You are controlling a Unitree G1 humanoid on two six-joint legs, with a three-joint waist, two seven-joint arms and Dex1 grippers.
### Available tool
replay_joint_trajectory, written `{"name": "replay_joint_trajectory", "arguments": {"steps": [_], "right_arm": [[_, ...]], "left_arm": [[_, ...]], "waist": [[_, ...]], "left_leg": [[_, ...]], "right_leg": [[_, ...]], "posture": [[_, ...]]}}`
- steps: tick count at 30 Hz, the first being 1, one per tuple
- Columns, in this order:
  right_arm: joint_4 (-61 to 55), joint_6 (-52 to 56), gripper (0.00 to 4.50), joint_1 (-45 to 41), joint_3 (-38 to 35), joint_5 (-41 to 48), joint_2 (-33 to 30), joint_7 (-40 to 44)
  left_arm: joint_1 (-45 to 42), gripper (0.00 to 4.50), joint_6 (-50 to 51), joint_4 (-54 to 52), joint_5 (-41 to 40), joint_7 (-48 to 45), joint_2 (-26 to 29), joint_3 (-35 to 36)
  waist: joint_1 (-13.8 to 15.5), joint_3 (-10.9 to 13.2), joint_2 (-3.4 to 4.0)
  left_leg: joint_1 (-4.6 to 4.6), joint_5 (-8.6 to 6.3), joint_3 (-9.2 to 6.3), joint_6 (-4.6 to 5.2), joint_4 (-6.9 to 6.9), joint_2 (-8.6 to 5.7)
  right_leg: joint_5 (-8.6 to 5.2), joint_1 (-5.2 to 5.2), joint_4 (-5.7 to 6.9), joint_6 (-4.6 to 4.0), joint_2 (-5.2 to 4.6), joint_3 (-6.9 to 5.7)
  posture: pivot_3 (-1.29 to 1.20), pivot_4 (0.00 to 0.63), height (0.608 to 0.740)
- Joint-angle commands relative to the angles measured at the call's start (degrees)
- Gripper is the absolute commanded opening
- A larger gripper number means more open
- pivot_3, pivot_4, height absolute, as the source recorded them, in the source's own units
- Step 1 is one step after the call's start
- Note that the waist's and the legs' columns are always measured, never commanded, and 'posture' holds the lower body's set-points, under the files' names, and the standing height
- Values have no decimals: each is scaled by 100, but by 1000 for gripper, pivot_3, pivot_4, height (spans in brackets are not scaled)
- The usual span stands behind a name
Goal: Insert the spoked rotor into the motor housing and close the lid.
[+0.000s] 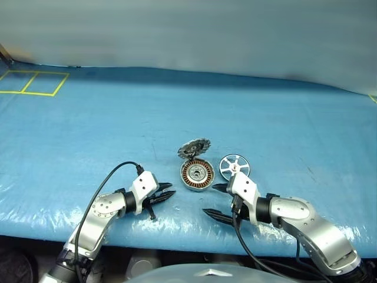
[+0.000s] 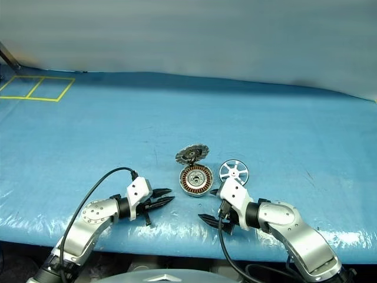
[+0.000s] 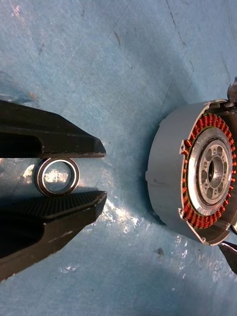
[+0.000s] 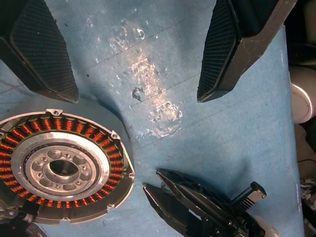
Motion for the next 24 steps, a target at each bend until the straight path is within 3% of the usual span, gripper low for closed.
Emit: {"name": "replay_joint_trajectory", "arguments": {"steps": [1, 5, 12, 15, 24], "right_arm": [[-45, -136, 4012, -47, -59, 28, 42, 3], [-33, -153, 4012, -47, -77, 3, 11, 6], [33, -181, 4012, -56, -163, 3, 5, 23], [50, -194, 4012, -69, -165, -34, -36, 46], [-87, -253, 4012, 18, -553, 7, 112, -226]], "left_arm": [[-68, 655, -157, 109, 22, 242, -140, 194], [190, 655, -65, -594, -604, 50, -35, 643], [-77, 655, 17, -750, -1018, -477, 180, 696], [-330, 655, -137, -627, -820, -500, 194, 593], [-1062, 655, -286, -367, -479, -452, -481, -88]], "waist": [[7, 1, -3], [-8, 7, -10], [25, 9, -10], [21, 9, -9], [11, 9, -10]], "left_leg": [[-1, 0, 0, 0, 2, 0], [-9, 0, 0, 0, -3, 2], [-10, 0, 1, 0, -3, -1], [-9, 0, 1, 0, -1, -1], [-10, -1, 1, 2, -4, -7]], "right_leg": [[0, 0, 0, 1, 0, 0], [1, -9, -1, 0, 1, 0], [0, -9, -3, -1, -2, -1], [0, -7, -3, -1, -1, -2], [5, -5, -7, 7, -1, 2]], "posture": [[0, 150, 740], [0, 150, 740], [0, 150, 740], [0, 150, 740], [0, 150, 740]]}}
